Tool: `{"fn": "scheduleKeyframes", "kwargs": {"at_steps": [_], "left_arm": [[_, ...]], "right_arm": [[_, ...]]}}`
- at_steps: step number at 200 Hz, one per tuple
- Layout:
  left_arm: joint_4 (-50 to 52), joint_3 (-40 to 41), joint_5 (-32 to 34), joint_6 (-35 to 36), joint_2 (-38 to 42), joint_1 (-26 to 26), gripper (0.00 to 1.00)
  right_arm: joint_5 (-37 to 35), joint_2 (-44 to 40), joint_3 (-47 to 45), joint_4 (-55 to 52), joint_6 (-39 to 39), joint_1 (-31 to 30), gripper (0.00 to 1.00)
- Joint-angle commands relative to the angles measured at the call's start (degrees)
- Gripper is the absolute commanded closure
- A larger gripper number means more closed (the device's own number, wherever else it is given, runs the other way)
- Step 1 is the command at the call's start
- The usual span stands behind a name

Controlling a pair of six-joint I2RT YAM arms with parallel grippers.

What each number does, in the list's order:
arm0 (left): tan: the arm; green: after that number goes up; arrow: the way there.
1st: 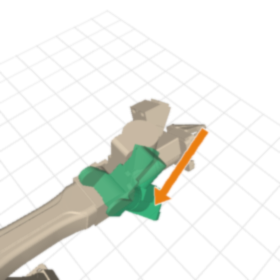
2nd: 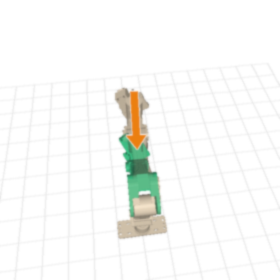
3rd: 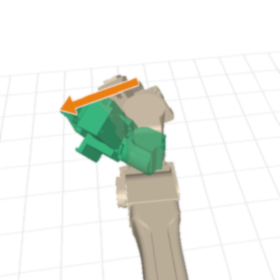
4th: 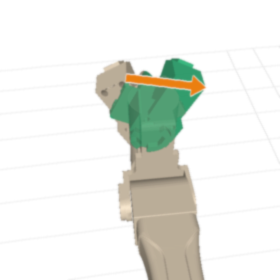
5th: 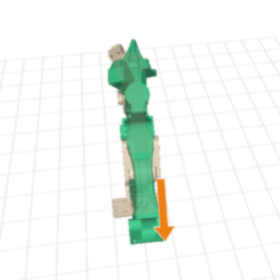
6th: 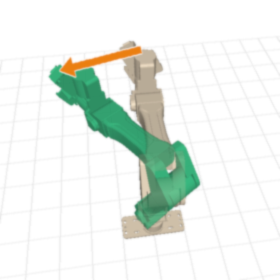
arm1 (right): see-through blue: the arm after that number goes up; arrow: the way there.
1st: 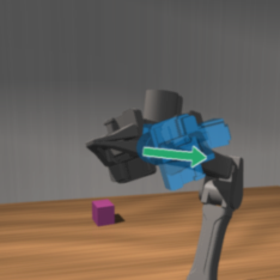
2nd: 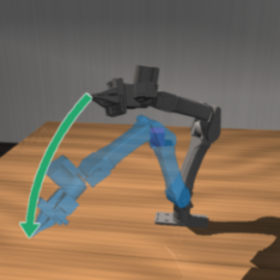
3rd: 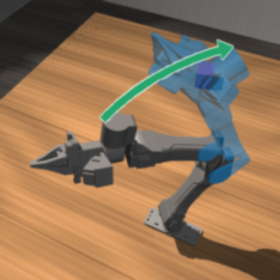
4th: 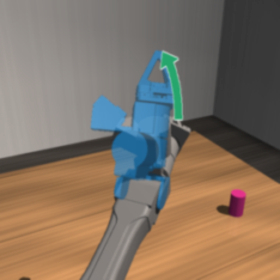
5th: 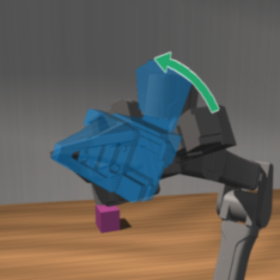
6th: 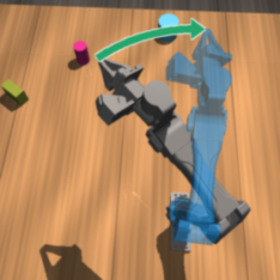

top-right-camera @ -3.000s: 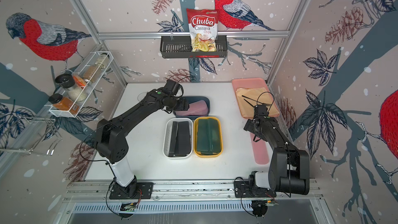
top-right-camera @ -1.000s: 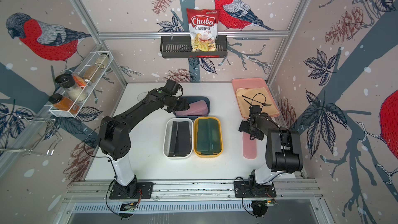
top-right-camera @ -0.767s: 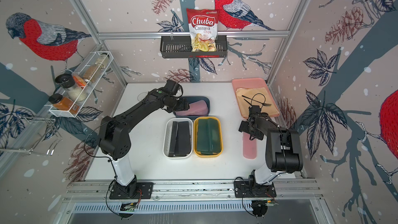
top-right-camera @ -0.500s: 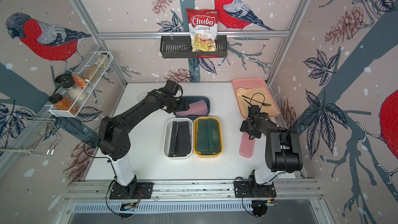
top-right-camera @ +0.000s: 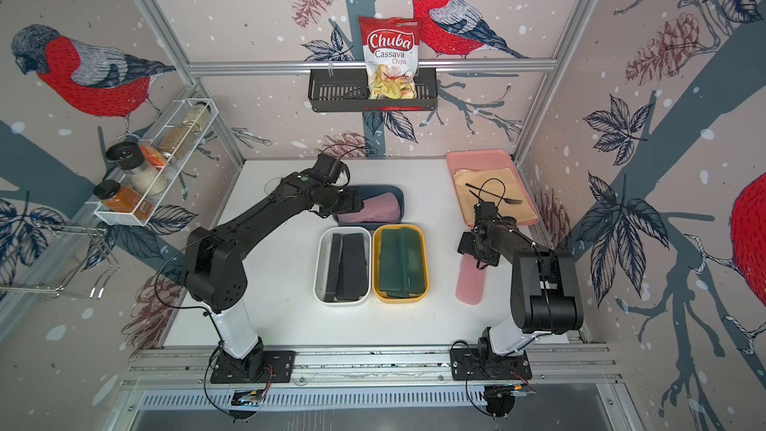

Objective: Place the pencil cases by color into the storage box
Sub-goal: Pick up the pencil case from the center of the board.

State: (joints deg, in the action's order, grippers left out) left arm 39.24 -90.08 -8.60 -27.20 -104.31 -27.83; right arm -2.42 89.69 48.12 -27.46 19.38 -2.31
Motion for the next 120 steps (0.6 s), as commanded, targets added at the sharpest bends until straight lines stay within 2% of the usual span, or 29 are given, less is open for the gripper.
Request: {"fn": "scheduleKeyframes", "kwargs": {"at_steps": [1,80,120], "left_arm": [[-0.85,0.08,1.04,0.06,0.7,0.28,0.16],[-0.95,0.15,1.33,0.35,1.83,1.6,0.16],[-2.12,1.23,1.22,0.06,3.14,2.2,0.16]], "right_arm": [[1.36,-1.0,1.05,-1.68,-1.16,-0.31,0.43],[2.55,-3.71,5.97,-4.8,-4.11,-1.12,0.46],[4.33,-4.56,9.49,-5.28,-9.06,-2.29,0.46]]}}
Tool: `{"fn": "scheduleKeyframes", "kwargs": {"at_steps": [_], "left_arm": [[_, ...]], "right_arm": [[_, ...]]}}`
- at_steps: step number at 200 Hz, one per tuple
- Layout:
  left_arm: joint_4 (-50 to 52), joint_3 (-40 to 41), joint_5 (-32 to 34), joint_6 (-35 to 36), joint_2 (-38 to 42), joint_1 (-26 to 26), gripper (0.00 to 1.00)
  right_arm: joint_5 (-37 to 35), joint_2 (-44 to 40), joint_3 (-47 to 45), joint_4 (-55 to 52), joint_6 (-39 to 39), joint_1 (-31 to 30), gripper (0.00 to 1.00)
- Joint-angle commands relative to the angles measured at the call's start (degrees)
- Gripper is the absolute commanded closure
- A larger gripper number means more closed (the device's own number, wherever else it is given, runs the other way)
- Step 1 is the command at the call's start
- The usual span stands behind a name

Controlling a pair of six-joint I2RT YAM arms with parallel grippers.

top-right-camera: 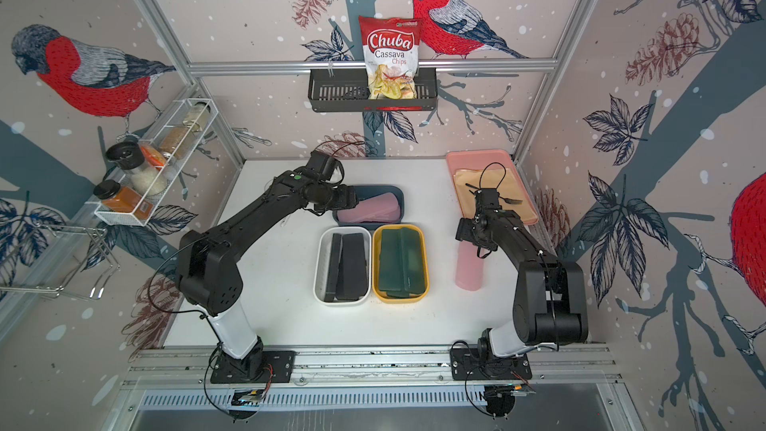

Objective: Place the pencil cases by color into the storage box
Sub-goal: Pick up the pencil case from the center of the board.

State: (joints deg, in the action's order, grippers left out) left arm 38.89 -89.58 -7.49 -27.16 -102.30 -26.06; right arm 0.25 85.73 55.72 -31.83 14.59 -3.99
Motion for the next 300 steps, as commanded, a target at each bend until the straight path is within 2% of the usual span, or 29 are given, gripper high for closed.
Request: {"fn": "scheduleKeyframes", "kwargs": {"at_steps": [1,85,141,300], "left_arm": [[-1.83,0.77,0.1,-0.04,1.18,0.41,0.16],[-5.71,4.65,-0.34,-0.9,4.37,1.57,0.16],[-7.86,7.68,0.19,-1.9,7.36,2.33,0.16],[-10.19,13.25,1.71,-4.04,13.23,5.3,0.16]], "right_arm": [[1.67,-0.63,2.0,-0.88,-4.42,-0.64,0.46],[8.66,4.79,15.49,-3.67,-24.33,-6.14,0.46],[13.02,10.54,25.07,-5.32,-32.49,-9.97,0.46],[19.74,26.05,48.18,-7.28,-53.72,-22.37,0.46]]}}
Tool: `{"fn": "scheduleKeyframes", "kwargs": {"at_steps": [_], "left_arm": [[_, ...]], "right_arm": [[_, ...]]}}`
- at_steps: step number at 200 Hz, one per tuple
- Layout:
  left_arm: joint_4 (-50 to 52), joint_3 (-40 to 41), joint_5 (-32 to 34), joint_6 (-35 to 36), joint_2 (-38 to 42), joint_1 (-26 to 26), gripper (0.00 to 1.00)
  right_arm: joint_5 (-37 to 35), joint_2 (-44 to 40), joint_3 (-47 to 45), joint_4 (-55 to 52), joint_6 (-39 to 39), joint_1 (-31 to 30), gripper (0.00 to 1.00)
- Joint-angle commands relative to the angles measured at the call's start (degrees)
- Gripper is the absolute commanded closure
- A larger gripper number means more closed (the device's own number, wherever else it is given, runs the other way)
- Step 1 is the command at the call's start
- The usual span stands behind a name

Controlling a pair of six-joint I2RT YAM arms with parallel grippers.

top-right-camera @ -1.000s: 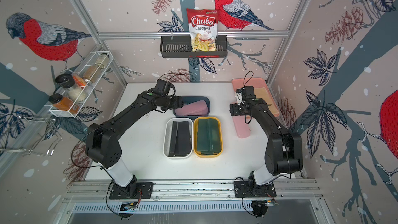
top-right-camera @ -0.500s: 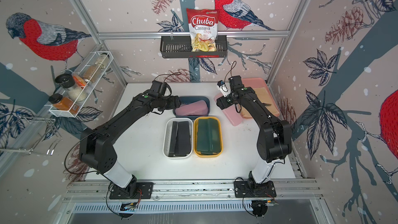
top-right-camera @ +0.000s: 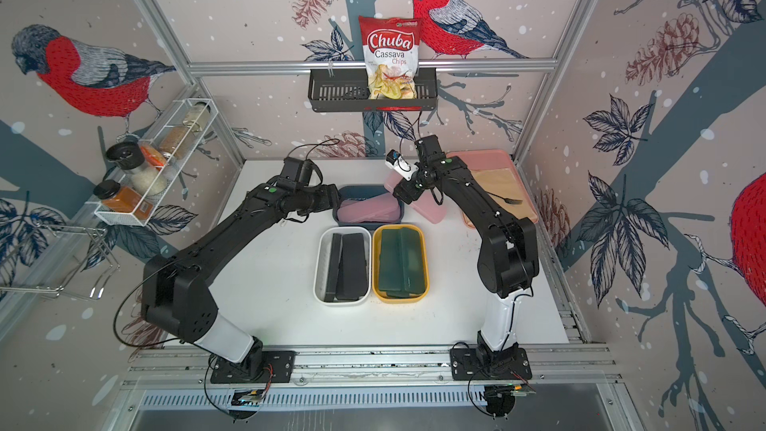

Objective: Place the pencil cases by color into the storage box
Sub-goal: Pick up the pencil case from the center of the board, then place the pencil case at the storage box.

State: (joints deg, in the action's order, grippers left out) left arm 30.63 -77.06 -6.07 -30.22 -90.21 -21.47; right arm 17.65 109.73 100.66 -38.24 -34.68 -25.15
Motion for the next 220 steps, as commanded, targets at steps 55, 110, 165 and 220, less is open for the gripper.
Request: {"fn": "scheduleKeyframes", "kwargs": {"at_steps": [55,110,165,220], "left_arm": [[-2.06,2.66,0.54,-1.46,3.85,2.54,0.16],[-1.98,4.12,1.36,-1.6,5.99,3.63,0.16],[-1.8,5.37,1.67,-1.36,7.76,4.42,0.16],[-2.33,7.08,2.28,-0.9,10.11,5.27,0.16]], "right_arm": [[5.24,8.31,11.27,-1.49,-7.5,-4.16,0.46],[8.05,13.65,17.1,-0.87,-8.45,-7.34,0.46],[8.81,17.71,20.3,-0.26,-8.18,-9.15,0.46],[8.48,21.03,21.63,1.29,-7.25,-10.06,0.46]]}}
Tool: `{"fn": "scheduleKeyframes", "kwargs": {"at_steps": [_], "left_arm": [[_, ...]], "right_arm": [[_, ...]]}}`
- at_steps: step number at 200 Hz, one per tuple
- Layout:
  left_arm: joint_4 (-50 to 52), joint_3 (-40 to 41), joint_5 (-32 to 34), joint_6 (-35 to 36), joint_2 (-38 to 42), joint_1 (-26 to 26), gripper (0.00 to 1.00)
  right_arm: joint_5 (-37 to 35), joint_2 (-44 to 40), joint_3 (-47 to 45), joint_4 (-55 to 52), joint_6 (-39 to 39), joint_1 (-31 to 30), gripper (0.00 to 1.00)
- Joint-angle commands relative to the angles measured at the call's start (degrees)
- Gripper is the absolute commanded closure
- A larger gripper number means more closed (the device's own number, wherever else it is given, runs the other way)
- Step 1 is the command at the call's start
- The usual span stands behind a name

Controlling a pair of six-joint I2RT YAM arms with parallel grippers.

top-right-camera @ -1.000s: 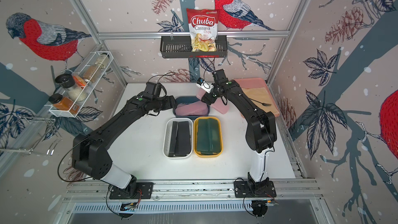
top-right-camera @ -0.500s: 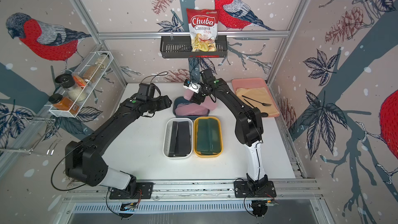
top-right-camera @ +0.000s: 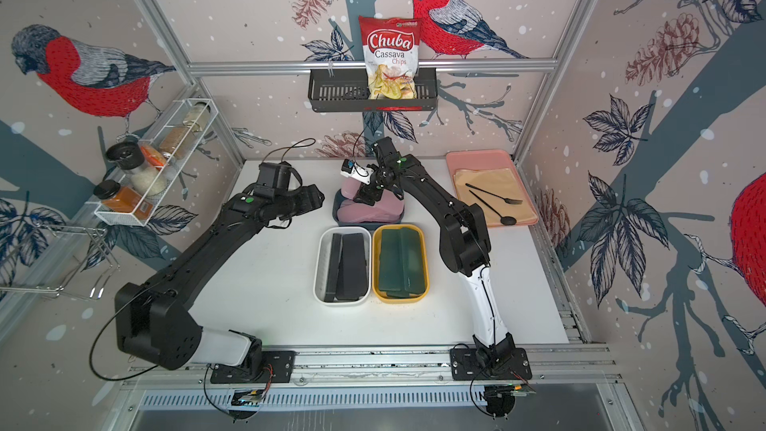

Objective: Place the pencil cases by color into the storage box
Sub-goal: Place the pencil case at the storage box.

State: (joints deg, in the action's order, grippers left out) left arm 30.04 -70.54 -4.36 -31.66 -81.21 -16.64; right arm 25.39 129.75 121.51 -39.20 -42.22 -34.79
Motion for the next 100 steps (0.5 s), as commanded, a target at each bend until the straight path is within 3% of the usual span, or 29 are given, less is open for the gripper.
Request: {"fn": "scheduleKeyframes", "kwargs": {"at_steps": [1,100], "left_arm": [[-1.7,0.58,0.58,0.59,1.16,0.5,0.16],[0.21,0.05,-0.38,1.93,1.84,1.78,0.15]], "right_arm": [[0.73,1.15,0.81,2.27,0.29,-0.4,0.46],[-2.0,7.77,2.81,4.31,2.31,-0.77,0.44]]}}
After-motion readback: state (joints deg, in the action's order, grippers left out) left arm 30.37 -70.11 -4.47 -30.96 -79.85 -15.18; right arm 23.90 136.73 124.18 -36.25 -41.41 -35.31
